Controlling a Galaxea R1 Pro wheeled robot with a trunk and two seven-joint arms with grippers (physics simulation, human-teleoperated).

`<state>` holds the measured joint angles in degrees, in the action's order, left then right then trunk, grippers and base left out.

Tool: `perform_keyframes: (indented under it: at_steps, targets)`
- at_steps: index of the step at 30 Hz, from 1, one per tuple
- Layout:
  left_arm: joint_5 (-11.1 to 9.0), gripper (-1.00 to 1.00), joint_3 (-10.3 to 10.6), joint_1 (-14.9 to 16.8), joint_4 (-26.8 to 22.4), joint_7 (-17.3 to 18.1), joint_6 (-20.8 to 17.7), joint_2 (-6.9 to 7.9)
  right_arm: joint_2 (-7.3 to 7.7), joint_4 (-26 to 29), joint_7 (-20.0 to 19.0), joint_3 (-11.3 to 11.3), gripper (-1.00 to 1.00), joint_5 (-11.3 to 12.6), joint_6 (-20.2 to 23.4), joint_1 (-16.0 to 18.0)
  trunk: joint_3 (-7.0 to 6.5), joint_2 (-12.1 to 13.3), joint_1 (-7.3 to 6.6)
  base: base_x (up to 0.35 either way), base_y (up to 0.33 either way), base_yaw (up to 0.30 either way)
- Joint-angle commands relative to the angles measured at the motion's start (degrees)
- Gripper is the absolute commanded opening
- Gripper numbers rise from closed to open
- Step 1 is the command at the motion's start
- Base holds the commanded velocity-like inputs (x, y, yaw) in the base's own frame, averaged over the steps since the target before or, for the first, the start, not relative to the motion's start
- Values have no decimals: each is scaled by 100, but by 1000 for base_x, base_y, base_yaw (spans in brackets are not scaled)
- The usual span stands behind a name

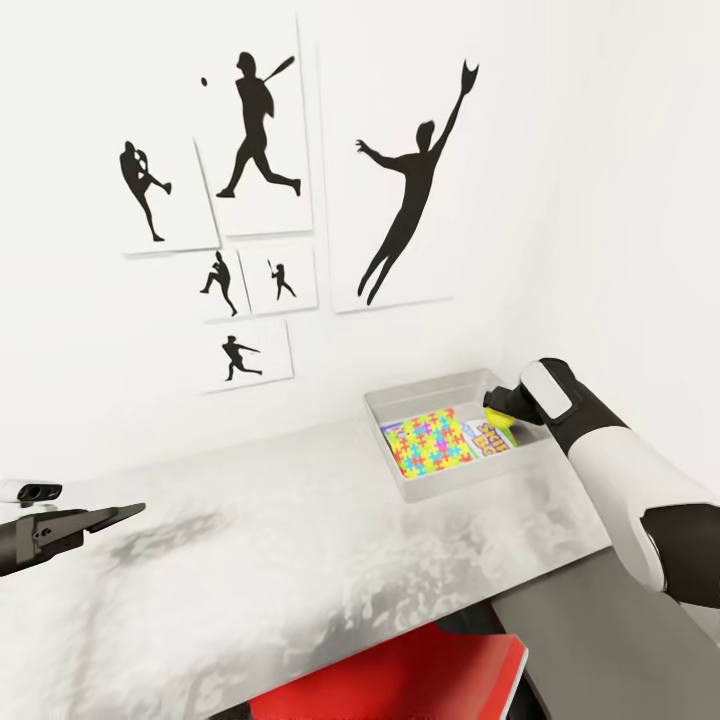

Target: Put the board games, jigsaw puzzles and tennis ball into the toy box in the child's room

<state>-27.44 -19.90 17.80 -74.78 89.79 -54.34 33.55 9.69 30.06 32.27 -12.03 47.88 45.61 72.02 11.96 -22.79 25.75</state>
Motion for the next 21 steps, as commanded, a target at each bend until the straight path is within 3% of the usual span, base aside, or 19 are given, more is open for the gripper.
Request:
perform_keyframes:
  at_steps: [1, 8, 21]
  targets:
    - [2, 100, 2, 4, -2, 21, -62, -2, 7, 7, 59, -46, -100, 74, 2, 10, 22, -13, 3, 0, 0, 0]
    - [2, 100, 4, 4, -2, 21, -61, -6, 7, 8, 60, -45, -100, 65, -35, 18, 87, -13, 3, 0, 0, 0]
    - [12, 100, 4, 4, 6, 21, -59, -15, 7, 3, 54, -51, -100, 45, -489, 44, 209, -13, 3, 0, 0, 0]
